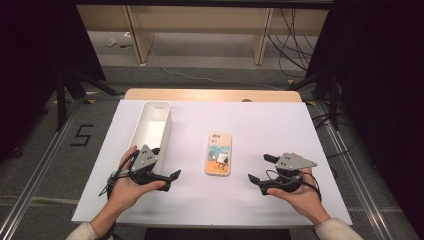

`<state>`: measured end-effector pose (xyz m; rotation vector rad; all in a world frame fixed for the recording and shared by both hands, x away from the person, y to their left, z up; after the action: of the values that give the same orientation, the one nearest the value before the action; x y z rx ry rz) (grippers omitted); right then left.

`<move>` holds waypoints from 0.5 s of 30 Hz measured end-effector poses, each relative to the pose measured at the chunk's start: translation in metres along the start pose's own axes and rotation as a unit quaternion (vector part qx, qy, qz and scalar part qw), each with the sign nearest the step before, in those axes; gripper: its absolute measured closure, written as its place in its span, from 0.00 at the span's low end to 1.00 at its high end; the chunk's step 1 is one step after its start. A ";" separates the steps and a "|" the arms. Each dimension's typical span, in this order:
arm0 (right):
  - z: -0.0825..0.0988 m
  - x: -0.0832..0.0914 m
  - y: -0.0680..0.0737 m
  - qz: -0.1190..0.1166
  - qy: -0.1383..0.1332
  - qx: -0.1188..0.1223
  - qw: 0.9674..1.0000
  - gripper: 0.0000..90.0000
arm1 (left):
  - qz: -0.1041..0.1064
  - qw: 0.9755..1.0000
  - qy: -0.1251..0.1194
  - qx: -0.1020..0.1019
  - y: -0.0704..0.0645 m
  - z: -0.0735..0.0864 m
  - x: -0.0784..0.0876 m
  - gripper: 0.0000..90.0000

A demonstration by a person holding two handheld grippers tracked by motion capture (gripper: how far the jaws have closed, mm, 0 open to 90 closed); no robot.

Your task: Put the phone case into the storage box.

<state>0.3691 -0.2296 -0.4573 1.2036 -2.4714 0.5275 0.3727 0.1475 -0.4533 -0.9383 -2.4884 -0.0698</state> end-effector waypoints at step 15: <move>0.000 0.000 0.000 0.000 0.000 -0.001 1.000 0.14 | -0.002 1.000 -0.002 0.001 0.000 0.000 0.000 0.00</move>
<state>0.3691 -0.2295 -0.4574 1.2029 -2.4710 0.5259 0.3727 0.1481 -0.4532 -0.9325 -2.4934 -0.0674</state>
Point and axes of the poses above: each handheld gripper's, and its own axes: x roughly backward along the jaws, z roughly out of its underside, y roughly to its left, the point moved 3 cm from there along -x, roughly forward along the jaws, and after that the axes turned 10 degrees about x, right-handed, at the moved point
